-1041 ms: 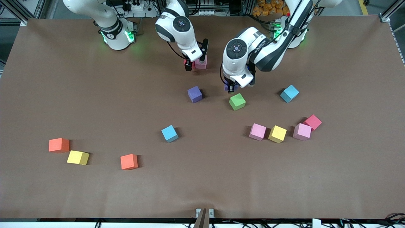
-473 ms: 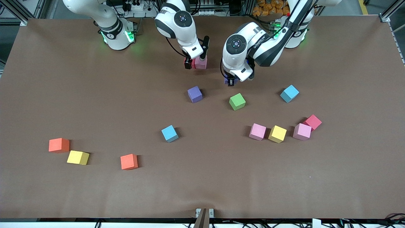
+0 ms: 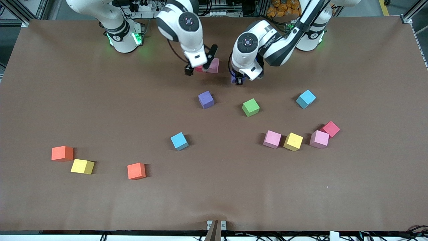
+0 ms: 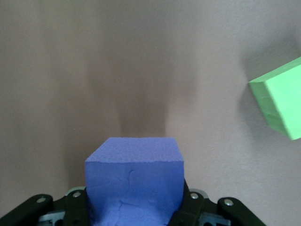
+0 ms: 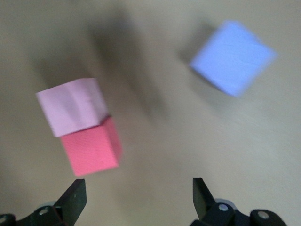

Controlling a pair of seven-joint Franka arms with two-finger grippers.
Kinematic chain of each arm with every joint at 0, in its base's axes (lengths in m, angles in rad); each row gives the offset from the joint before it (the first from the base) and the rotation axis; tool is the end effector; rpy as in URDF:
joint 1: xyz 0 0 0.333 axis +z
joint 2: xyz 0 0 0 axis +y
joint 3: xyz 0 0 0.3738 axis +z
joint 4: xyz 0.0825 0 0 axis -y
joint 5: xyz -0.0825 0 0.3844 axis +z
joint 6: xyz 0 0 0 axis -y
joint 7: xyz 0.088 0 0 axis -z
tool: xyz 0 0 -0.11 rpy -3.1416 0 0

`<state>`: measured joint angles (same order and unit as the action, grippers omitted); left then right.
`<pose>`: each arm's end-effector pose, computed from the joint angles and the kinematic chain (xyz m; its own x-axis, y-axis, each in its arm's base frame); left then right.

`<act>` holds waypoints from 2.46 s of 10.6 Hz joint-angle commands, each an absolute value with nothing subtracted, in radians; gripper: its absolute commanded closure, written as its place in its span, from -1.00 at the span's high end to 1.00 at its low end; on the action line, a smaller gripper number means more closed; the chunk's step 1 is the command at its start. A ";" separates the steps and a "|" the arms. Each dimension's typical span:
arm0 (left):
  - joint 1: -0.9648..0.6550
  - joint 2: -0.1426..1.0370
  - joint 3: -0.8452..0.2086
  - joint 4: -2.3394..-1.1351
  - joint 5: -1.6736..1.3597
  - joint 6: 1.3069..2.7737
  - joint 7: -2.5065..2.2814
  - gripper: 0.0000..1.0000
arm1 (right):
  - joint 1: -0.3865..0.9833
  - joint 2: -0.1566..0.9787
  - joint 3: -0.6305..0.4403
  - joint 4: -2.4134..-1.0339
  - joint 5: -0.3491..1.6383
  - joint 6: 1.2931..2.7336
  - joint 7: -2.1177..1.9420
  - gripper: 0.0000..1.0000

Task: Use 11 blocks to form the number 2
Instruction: 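Grasp the orange cube with the right gripper while the left gripper carries blue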

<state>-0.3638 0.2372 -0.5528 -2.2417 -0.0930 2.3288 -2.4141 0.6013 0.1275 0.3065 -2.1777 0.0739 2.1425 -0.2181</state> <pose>0.3320 -0.4270 0.3216 -0.0032 0.9996 -0.0281 0.9758 -0.0030 -0.2187 0.3314 0.4249 0.3775 0.4580 0.8787 -0.1347 0.8717 -0.4736 -0.1254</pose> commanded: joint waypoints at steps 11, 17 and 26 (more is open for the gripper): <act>-0.477 0.337 -0.644 -2.336 0.156 2.559 -2.796 0.22 | 0.250 0.610 0.014 -1.455 0.058 2.092 -0.221 1.00; -0.477 0.410 -0.649 -2.307 0.344 2.565 -3.000 0.22 | 0.225 0.741 0.014 -1.385 0.054 2.229 -0.163 1.00; -0.511 0.422 -0.649 -2.298 0.344 2.577 -3.106 0.23 | 0.227 0.825 -0.003 -1.385 0.005 2.327 0.004 1.00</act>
